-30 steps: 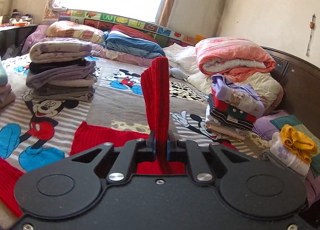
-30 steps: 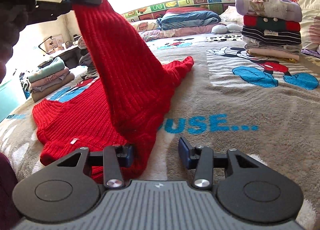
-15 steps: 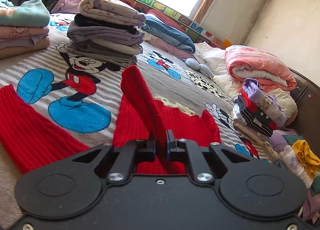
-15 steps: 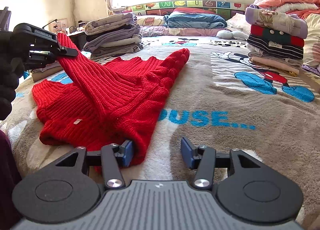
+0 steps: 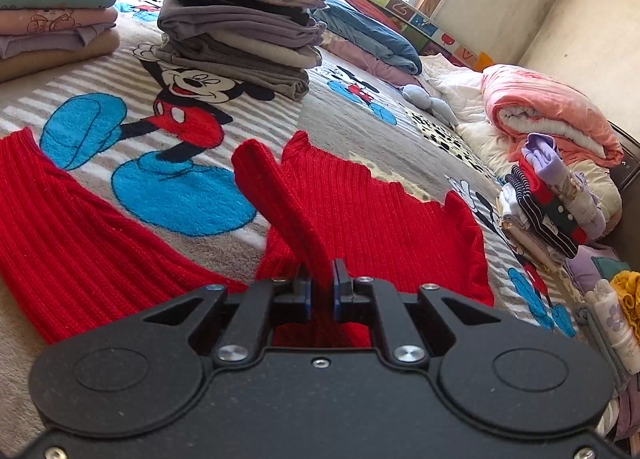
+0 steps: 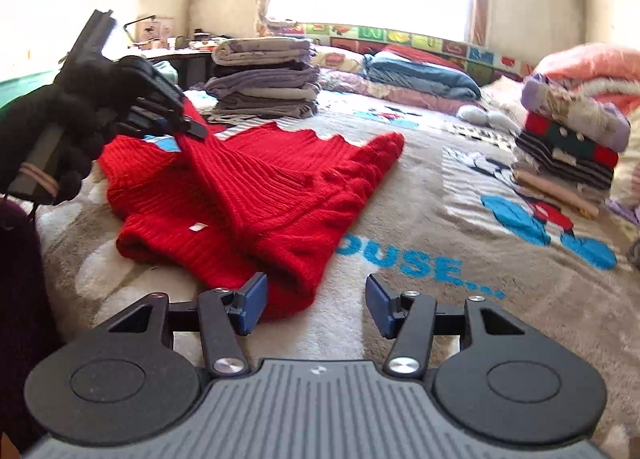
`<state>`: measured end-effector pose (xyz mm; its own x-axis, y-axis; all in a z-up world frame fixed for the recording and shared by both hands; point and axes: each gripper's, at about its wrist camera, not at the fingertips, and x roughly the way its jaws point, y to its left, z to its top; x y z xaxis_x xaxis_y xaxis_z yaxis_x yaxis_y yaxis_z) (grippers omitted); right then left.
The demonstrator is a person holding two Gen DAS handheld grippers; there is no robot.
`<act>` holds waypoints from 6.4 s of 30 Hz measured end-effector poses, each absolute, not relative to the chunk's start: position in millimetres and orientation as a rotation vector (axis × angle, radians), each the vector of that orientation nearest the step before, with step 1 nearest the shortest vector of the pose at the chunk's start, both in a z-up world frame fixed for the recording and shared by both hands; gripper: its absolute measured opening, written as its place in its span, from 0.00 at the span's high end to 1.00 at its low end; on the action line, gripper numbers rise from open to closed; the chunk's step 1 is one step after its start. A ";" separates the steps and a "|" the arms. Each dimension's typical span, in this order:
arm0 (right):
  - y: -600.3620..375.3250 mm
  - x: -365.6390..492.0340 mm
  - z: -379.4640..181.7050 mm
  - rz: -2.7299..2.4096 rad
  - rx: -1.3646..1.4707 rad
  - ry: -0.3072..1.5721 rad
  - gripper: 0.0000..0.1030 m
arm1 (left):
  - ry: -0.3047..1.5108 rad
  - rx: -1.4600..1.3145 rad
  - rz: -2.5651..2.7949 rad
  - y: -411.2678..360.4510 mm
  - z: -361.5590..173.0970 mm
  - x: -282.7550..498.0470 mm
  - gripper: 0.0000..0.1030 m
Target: Fold clothes
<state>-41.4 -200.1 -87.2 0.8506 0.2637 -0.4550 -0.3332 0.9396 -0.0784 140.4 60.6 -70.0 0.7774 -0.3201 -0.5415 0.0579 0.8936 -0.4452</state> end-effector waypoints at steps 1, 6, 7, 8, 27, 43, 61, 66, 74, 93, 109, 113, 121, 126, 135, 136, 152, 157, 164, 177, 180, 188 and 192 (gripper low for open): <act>-194.8 -41.9 -86.9 0.332 -0.173 0.437 0.45 | 0.648 -0.420 -0.213 59.8 -69.3 139.4 0.93; -183.0 -32.2 -85.6 0.370 -0.191 0.374 0.41 | 0.638 -0.412 -0.212 59.4 -68.0 137.7 0.93; -183.0 -27.5 -86.3 0.386 -0.176 0.387 0.38 | 0.645 -0.410 -0.208 59.5 -69.3 138.6 0.93; -183.0 -20.4 -88.5 0.410 -0.150 0.427 0.30 | 0.655 -0.406 -0.199 59.2 -70.6 139.6 0.93; -169.1 13.0 -75.7 0.483 -0.111 0.421 0.26 | 0.573 -0.302 -0.243 29.8 -39.9 133.6 0.50; -174.1 20.2 -96.0 0.573 0.046 0.512 0.21 | 0.727 -0.125 -0.456 -116.8 -43.5 254.0 0.51; -186.7 14.3 -98.9 0.626 0.153 0.524 0.18 | 0.829 -0.387 -0.336 -87.4 -92.1 302.9 0.93; -188.5 12.6 -98.6 0.628 0.164 0.525 0.17 | 0.837 -0.437 -0.378 -83.8 -87.1 315.4 0.78; -185.1 -1.5 -103.5 0.629 0.155 0.518 0.14 | 0.856 -0.321 -0.421 -107.4 -80.8 342.2 0.95; -183.5 3.6 -114.6 0.631 0.143 0.511 0.10 | 0.862 -0.438 -0.338 -81.2 -72.8 351.6 0.79; -178.5 11.4 -115.3 0.642 0.129 0.505 0.06 | 0.779 -0.294 -0.290 -85.8 -64.6 324.2 0.75; -176.5 16.0 -112.8 0.638 0.122 0.503 0.06 | 0.759 -0.399 -0.269 -48.7 -57.4 273.2 0.67; -179.8 2.5 -101.2 0.635 0.108 0.461 0.08 | 0.685 -0.582 -0.233 11.1 -51.6 149.2 0.56; -188.5 -17.2 -83.7 0.611 0.090 0.381 0.09 | 0.675 -0.542 -0.181 25.5 -48.7 106.9 0.56; -222.7 10.4 -64.8 0.554 0.147 0.354 0.13 | 0.713 -0.601 -0.087 53.2 -71.5 95.9 0.55; -223.4 16.3 -63.3 0.559 0.143 0.354 0.11 | 0.717 -0.610 -0.086 55.4 -74.0 96.3 0.55; -167.2 117.2 -97.7 0.807 -0.077 0.626 0.00 | 0.709 -0.575 -0.054 58.5 -90.2 109.1 0.50; -188.5 113.5 -91.0 0.820 0.072 0.612 0.01 | 0.677 -0.548 -0.039 54.5 -90.5 107.0 0.50; -213.3 77.1 -70.3 0.792 0.071 0.521 0.01 | 0.640 -0.626 -0.035 62.9 -93.7 105.0 0.50; -215.8 20.5 -76.6 0.845 -0.048 0.507 0.01 | 0.554 -0.710 -0.018 71.7 -83.5 106.9 0.90; -216.0 13.7 -78.5 0.866 -0.054 0.502 0.01 | 0.519 -0.685 -0.049 64.4 -66.4 106.0 0.95; -214.6 10.5 -82.3 0.882 -0.066 0.508 0.01 | 0.514 -0.550 -0.047 37.5 -40.2 112.0 0.95; -215.2 13.3 -82.6 0.890 -0.056 0.514 0.01 | 0.500 -0.488 -0.063 25.5 -38.5 113.7 0.95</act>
<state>13.3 -215.2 -82.6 0.5169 0.7276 -0.4511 -0.7540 0.6365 0.1627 113.7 25.5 -38.5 0.8784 -0.1747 -0.4449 -0.0594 0.8837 -0.4642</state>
